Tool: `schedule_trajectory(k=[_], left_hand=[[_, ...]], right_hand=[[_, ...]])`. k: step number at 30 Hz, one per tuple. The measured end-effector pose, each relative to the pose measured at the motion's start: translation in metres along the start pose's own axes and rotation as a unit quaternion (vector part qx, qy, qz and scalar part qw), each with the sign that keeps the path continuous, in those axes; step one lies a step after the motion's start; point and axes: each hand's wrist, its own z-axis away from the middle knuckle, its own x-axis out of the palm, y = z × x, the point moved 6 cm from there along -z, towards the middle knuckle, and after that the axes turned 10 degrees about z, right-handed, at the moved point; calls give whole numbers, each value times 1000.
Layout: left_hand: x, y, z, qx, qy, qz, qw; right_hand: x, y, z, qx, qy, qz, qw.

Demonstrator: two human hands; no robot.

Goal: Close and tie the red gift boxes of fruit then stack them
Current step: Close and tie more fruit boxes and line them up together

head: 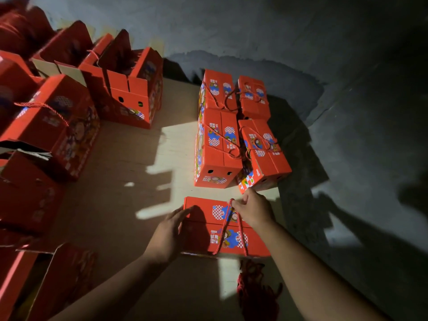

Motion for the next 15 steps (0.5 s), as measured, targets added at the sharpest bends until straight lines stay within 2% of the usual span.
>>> schedule_trajectory(k=[2,5,7,11,15], left_hand=[[-3,-2,-2,-5,-2,5,1000],[-4,-5,-5,-21,-6,15,1000],[-4,-7,-4,-29,-4,31,999],[-3,-10,0,-34,-5,47,998],[-4,-8,0,-32,4,50,998]], right_hand=[[8,1,-14,23,-72,28,997],[20,2,-25,32,-234,62,970],[19,-5,-32,6,-283,32,959],[14,-27,-39,-25,-253,-169,952],[9,-43,-25,-90,-219,-231,944]])
